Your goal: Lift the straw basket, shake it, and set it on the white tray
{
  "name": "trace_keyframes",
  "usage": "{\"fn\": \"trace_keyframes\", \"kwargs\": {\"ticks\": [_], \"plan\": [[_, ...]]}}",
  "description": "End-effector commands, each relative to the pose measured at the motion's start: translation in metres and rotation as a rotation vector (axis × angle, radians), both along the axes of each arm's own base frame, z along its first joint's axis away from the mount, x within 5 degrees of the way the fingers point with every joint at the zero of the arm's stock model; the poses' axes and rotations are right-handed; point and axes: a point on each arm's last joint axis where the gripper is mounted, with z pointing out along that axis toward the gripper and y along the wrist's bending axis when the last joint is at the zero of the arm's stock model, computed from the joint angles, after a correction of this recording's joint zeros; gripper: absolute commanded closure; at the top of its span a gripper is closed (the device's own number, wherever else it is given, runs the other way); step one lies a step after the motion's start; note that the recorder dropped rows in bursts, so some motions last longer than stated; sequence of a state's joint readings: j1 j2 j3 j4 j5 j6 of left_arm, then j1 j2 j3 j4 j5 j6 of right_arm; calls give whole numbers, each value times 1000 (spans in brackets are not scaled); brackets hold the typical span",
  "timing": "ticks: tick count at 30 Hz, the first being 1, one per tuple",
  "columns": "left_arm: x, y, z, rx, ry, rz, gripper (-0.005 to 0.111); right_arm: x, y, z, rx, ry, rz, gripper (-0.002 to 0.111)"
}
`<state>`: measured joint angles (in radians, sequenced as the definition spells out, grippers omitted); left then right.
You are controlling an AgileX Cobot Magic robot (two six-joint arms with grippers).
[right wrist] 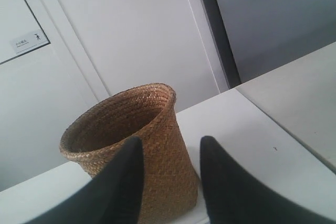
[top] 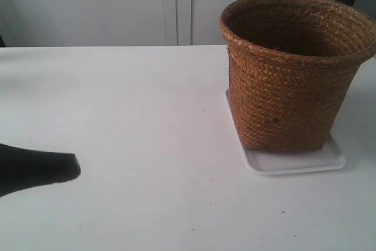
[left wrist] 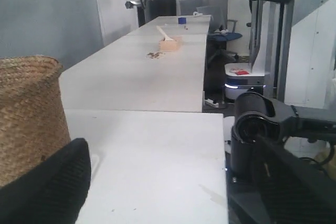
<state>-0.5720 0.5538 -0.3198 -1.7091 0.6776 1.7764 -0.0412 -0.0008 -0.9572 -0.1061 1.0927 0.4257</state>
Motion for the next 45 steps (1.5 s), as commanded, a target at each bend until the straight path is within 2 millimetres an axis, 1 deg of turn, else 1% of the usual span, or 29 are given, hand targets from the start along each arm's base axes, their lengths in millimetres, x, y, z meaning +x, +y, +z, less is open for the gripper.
{"fn": "trace_keyframes", "kwargs": {"ticks": [1, 3, 4, 7, 10, 11, 13, 15, 18, 19, 20, 21, 22, 23, 24, 28, 29, 32, 33, 35, 36, 37, 38, 40, 43, 45], "plan": [[1, 1, 7, -5, -184, 32, 22, 1, 1, -1, -3, 7, -8, 73], [1, 1, 7, 13, -302, 35, 22, 1, 1, -1, -3, 7, -8, 73], [1, 1, 7, 19, -330, 40, 22, 1, 1, -1, -3, 7, -8, 73], [10, 3, 12, 35, -274, 144, 22, 1, 1, -1, -3, 7, -8, 73], [28, 15, 21, 19, -86, 383, 22, 1, 1, -1, -3, 7, -8, 73], [35, 24, 24, -15, 20, 516, 22, 1, 1, -1, -3, 7, -8, 73], [43, 40, 25, -99, 172, 702, 22, 1, 1, -1, -3, 7, -8, 73], [45, 58, 26, -211, 283, 870, 22, 1, 1, -1, -3, 7, -8, 73], [41, 77, 30, -364, 354, 1011, 22, 1, 1, -1, -3, 7, -8, 73], [38, 77, 32, -365, 318, 994, 22, 1, 1, -1, -3, 7, -8, 73], [32, 73, 35, -340, 251, 932, 22, 1, 1, -1, -3, 7, -8, 73], [26, 67, 37, -271, 140, 864, 22, 1, 1, -1, -3, 7, -8, 73], [11, 52, 41, -142, -39, 682, 22, 1, 1, -1, -3, 7, -8, 73], [7, 48, 43, -115, -91, 619, 22, 1, 1, -1, -3, 7, -8, 73], [4, 46, 47, -109, -137, 592, 22, 1, 1, -1, -3, 7, -8, 73], [-2, 43, 51, -120, -215, 530, 22, 1, 1, -1, -3, 7, -8, 73], [-1, 43, 50, -125, -201, 536, 22, 1, 1, -1, -3, 7, -8, 73], [9, 56, 44, -174, 51, 706, 22, 1, 1, -1, -3, 7, -8, 73], [14, 61, 37, -178, 182, 775, 22, 1, 1, -1, -3, 7, -8, 73], [22, 75, 22, -127, 364, 965, 22, 1, 1, -1, -2, 7, -6, 73], [26, 83, 15, -133, 435, 1074, 22, 1, 1, -1, -2, 7, -6, 73], [28, 89, 8, -133, 470, 1150, 22, 1, 1, -1, -2, 7, -6, 73], [30, 91, 1, -85, 444, 1176, 22, 1, 1, -1, -2, 7, -6, 73], [33, 88, -16, -5, 384, 1160, 22, 1, 1, -1, -2, 7, -6, 73], [35, 85, -28, -4, 321, 1129, 22, 1, 1, -1, -2, 7, -6, 73], [35, 83, -32, -26, 242, 1105, 22, 1, 1, -1, -2, 7, -6, 73]]}}
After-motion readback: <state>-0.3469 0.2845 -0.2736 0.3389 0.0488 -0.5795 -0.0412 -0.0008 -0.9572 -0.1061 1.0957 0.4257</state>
